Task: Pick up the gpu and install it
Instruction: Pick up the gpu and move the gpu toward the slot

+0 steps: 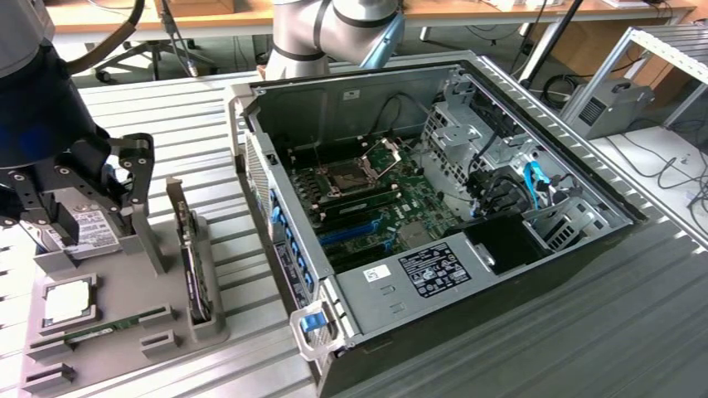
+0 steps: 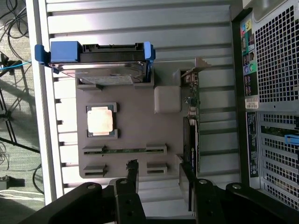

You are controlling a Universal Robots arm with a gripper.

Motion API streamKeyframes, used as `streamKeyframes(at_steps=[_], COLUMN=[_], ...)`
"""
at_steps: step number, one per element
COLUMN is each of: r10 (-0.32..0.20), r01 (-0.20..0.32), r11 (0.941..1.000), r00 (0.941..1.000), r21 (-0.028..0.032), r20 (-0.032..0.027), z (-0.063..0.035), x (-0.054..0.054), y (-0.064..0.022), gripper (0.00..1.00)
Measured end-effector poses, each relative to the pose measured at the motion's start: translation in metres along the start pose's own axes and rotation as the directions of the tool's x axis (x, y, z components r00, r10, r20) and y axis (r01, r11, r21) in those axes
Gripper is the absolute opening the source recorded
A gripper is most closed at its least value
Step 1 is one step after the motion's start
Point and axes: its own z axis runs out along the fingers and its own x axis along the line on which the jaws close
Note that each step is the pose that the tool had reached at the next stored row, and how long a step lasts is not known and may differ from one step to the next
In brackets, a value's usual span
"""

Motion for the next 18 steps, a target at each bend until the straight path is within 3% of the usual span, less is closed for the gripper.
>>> streamKeyframes(at_steps=[18], r10=[0.0], r01=[0.0], r11=[1.0], r00=[1.0], r21=[0.0001], r20=[-0.0001], z=[0.0047], x=[-0.0073], y=[0.0004], gripper=[0.48])
